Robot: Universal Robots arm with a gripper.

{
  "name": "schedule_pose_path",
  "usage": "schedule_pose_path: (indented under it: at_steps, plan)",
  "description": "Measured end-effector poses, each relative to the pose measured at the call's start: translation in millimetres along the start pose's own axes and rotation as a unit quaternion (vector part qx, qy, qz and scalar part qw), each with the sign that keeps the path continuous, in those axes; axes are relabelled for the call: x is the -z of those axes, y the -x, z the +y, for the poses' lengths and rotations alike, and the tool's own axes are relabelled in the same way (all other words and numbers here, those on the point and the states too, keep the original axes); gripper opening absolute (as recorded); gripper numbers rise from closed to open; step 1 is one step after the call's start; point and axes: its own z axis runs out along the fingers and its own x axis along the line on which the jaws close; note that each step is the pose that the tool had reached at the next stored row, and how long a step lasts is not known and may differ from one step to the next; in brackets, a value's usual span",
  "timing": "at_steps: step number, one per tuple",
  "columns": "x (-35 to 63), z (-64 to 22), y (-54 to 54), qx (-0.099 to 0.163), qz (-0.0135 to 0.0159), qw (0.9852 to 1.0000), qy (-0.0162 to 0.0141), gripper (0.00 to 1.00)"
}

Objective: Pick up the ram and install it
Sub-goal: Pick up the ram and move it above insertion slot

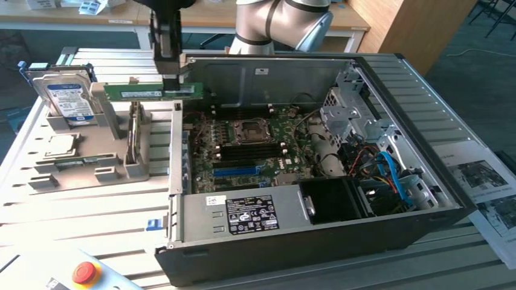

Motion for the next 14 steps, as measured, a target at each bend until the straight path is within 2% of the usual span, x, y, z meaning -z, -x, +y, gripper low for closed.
schedule_pose_path:
  at_steps: [14]
  plan:
    - [3.0, -55.8, -7.6, 0.000, -0.0001, 1.0000, 0.0047, 0.12]
